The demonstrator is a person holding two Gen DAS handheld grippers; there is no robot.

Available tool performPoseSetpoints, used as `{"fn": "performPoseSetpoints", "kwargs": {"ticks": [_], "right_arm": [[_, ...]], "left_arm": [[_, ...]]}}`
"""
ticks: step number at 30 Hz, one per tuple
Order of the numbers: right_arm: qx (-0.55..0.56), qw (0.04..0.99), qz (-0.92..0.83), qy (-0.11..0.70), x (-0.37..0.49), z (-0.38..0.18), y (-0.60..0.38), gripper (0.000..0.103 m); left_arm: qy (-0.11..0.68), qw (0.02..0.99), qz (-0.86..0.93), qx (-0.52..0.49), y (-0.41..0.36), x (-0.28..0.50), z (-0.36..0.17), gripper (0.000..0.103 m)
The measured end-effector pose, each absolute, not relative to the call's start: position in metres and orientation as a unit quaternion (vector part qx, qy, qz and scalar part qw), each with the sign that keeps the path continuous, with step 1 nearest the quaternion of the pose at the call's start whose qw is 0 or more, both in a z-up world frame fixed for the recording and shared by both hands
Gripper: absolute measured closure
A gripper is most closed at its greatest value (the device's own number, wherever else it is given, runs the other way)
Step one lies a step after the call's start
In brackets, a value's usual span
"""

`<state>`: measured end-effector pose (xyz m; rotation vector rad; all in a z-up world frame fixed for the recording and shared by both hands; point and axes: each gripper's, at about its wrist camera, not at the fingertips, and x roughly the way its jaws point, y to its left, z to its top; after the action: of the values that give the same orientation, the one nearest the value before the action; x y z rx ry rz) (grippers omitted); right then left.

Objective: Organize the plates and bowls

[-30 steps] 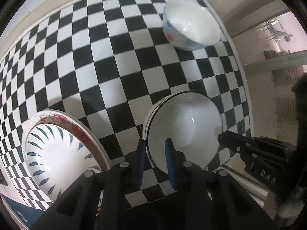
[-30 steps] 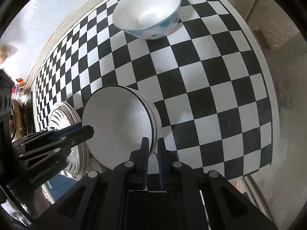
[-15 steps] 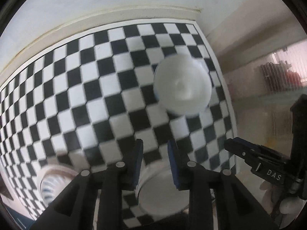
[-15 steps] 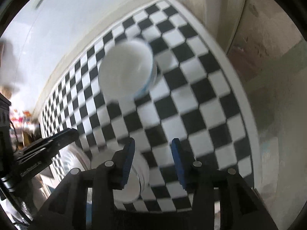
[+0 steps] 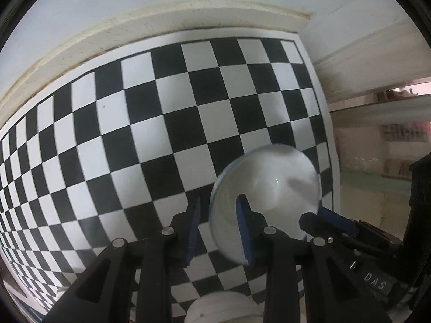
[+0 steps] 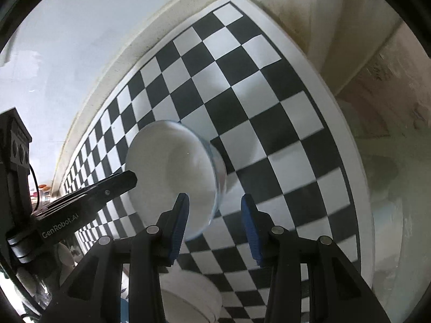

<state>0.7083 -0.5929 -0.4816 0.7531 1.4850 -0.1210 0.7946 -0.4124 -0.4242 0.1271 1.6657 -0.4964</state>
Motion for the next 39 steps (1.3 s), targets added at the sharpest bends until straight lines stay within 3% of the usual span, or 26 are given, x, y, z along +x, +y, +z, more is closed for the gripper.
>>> {"fn": "performPoseSetpoints", "kwargs": {"ticks": [8,10,11,14,26,39], "right_arm": [[0.327,0.657,-0.056,0.677,0.727,-0.507,-0.593,0.061],[0.323,0.654,-0.054,0.682,0.731,-0.514,-0.591,0.069],[0.323,0.651,-0.052,0.684,0.732,-0.517,-0.591,0.084],[0.306,0.653,-0.062,0.690,0.732,-0.519,-0.587,0.093],[0.284,0.672,-0.044,0.682,0.729,-0.491,-0.565,0.093],[0.283,0.709,-0.019,0.646,0.685,-0.413,-0.544,0.093]], "left_arm": [[0.744,0.624,-0.228,0.068,-0.424,0.793,-0.450,0.078],[0.738,0.629,-0.232,0.073,-0.428,0.792,-0.451,0.079],[0.734,0.633,-0.233,0.078,-0.428,0.790,-0.450,0.079],[0.732,0.635,-0.233,0.082,-0.426,0.787,-0.450,0.080],[0.706,0.664,-0.234,0.076,-0.417,0.768,-0.408,0.080],[0.664,0.700,-0.254,0.065,-0.377,0.732,-0.328,0.080]]}}
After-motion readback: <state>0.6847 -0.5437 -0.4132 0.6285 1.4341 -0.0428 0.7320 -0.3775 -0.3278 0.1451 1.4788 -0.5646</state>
